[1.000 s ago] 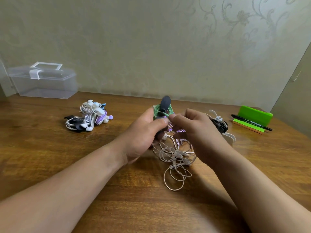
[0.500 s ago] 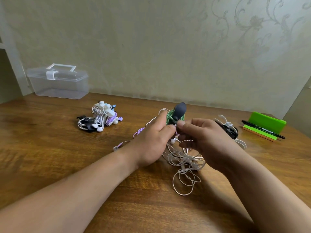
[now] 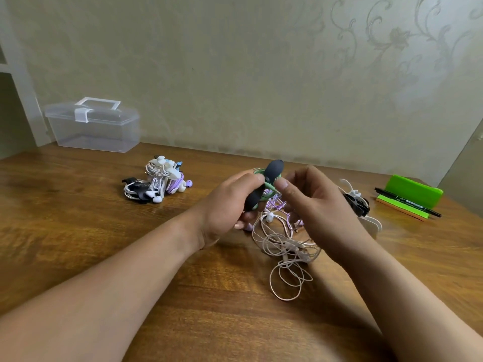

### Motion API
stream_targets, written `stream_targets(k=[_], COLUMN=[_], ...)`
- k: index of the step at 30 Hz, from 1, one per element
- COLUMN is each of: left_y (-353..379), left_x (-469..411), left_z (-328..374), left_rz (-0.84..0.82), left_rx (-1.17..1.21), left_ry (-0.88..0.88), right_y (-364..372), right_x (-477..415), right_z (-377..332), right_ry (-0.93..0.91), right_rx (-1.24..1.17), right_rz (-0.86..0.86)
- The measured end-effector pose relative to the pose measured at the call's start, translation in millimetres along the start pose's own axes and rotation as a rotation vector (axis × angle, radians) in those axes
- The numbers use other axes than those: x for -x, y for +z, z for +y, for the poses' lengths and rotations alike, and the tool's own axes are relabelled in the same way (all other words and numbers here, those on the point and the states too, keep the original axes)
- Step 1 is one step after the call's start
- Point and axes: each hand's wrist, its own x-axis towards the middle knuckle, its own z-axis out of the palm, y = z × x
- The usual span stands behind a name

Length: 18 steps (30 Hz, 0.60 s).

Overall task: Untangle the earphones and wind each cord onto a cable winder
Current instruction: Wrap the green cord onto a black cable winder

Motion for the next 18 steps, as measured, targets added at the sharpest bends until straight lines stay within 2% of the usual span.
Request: stream_targets(k=[3,6,10,18], left_y=[0.3,0.0,0.7,5.1], left_x=[0.9,2.7,0.8,0.4], left_z=[-1.3,-0.5,-3.5,-5.6], left_rz=[0.020,0.047,0.075,0.018], left_rx=[-0.033,-0.056,-0.066,-0.035], left_ry=[-0.039,-0.051,-0.033,-0.015], right_y=[5.2,5.7,10.7,9.0], right_x=[0.5,-0.2,0.2,-1.7], right_z=[1.1,0.6,2.2,4.0], right_ry=[-0.025,0.021,-0.045,0.009], right_rx=[0.004,-0.152,-0.089,-0.296], right_rz=[0.002,-0.008,-0.028,-0.059])
